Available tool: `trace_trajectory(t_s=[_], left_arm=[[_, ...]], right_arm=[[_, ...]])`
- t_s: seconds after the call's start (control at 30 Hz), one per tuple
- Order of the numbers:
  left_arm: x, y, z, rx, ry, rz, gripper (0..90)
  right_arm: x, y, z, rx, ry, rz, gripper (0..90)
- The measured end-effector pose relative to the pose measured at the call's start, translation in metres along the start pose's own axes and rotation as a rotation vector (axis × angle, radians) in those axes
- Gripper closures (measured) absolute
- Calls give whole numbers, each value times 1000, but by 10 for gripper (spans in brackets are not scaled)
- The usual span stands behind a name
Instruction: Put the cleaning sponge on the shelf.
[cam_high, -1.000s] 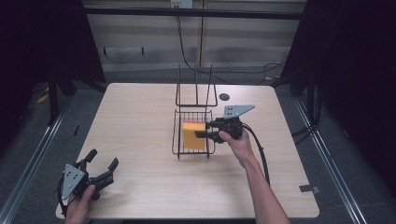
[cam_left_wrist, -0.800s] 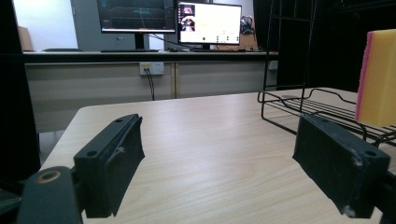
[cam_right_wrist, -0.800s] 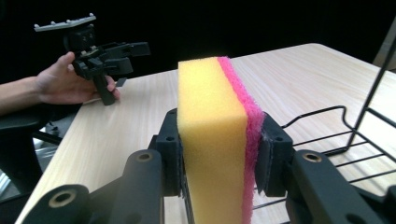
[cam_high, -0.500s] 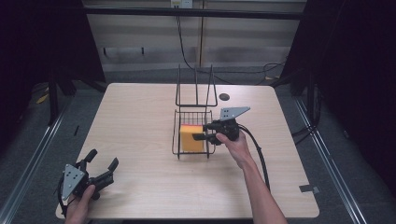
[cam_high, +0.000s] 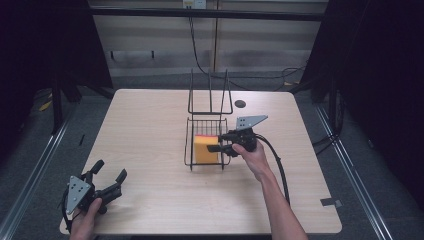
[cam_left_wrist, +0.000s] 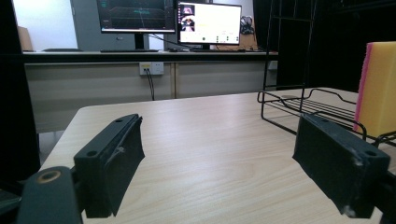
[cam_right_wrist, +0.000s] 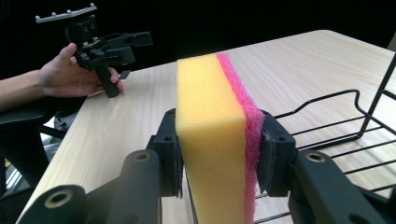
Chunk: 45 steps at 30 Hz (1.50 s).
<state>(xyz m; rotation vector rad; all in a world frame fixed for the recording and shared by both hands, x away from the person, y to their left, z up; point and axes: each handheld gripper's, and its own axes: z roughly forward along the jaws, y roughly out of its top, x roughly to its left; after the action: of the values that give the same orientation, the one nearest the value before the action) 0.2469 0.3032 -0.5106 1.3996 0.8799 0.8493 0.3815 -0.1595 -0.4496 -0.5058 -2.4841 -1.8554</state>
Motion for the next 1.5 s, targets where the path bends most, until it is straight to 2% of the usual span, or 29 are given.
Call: trace_trajectory(t_s=[0.27,0.7,0.8,0.9,1.0,1.1,1.13,1.17,1.5], left_arm=[[0,0,0,-3,1,-3,155],[0,0,0,-2,1,-3,155],[0,0,0,0,0,0,155],[0,0,0,-4,0,-5,155],[0,0,0,-2,1,-4,155],[0,0,0,-3,1,-3,155],[0,0,0,-2,1,-3,155],[0,0,0,-2,1,-3,155],[0,0,0,-2,1,-3,155]], right_arm=[[2,0,0,16,-13,9,536],[4,2,1,3,-45,12,430],[4,4,0,-3,-69,16,359],[4,4,-1,-8,-79,20,331],[6,5,-2,-14,-107,24,248],[6,6,-3,-16,-111,25,213],[7,6,-3,-24,-120,31,159],[7,7,-4,-29,-126,35,143],[12,10,-11,-56,-157,31,136]])
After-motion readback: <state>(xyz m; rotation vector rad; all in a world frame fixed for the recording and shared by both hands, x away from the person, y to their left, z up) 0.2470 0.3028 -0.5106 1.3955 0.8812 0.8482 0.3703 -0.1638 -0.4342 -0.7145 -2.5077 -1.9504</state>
